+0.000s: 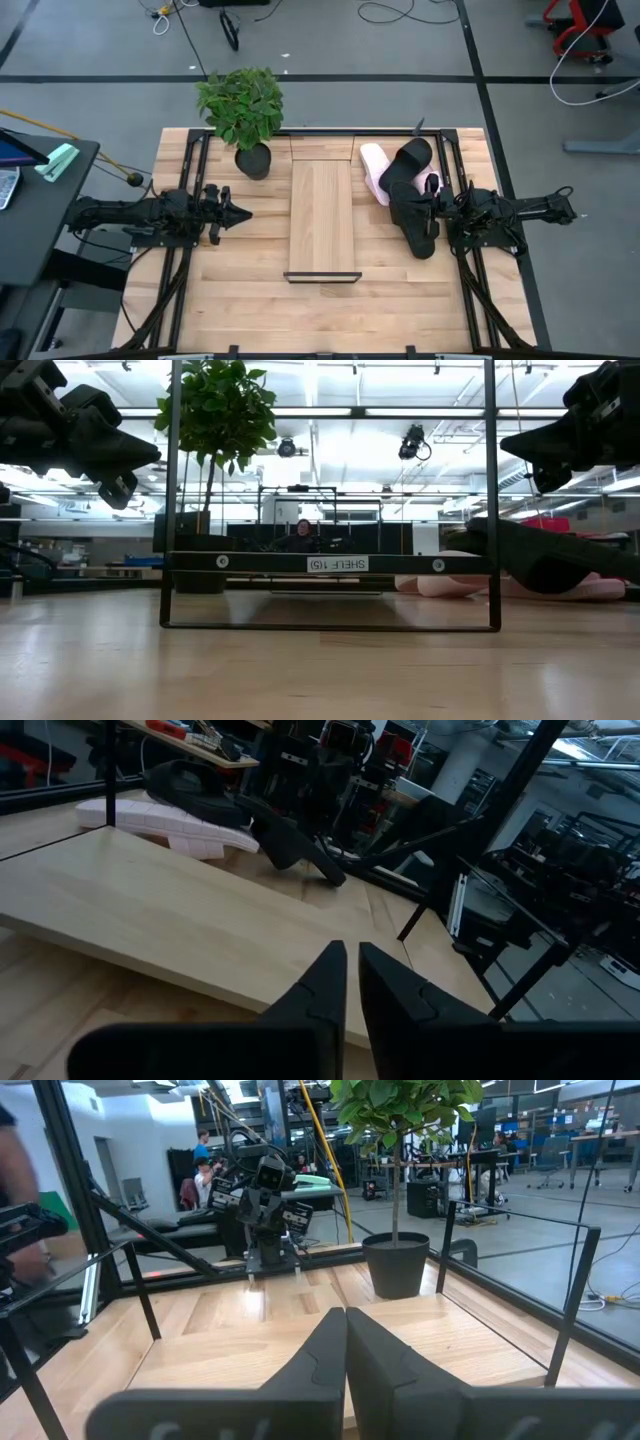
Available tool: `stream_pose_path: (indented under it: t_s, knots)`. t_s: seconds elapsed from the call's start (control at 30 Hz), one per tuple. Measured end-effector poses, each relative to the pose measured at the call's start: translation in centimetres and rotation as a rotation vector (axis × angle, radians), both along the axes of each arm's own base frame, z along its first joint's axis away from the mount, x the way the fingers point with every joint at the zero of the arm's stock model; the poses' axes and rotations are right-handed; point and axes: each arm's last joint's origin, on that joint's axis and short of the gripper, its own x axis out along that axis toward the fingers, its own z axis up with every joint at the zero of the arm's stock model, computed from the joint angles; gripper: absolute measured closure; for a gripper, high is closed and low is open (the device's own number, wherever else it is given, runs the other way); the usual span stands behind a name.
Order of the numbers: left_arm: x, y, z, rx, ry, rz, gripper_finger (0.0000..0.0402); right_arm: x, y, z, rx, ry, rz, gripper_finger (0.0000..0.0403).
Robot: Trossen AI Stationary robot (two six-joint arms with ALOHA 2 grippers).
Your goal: Pick and place slides into the shelf
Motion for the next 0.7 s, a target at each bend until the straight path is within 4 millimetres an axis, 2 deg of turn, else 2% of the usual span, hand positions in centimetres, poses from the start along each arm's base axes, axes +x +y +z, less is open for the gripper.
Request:
stream_pose_path:
  t_s: [0.23,0.7]
  knots:
    - [0.00,0.00,0.00,0.000,0.000,0.000,0.0376,0.00,0.00,0.00,0.000,0.000,0.000,0.0389]
    - [0.00,0.00,0.00,0.000,0.000,0.000,0.0361,0.00,0.00,0.00,0.000,0.000,0.000,0.0389]
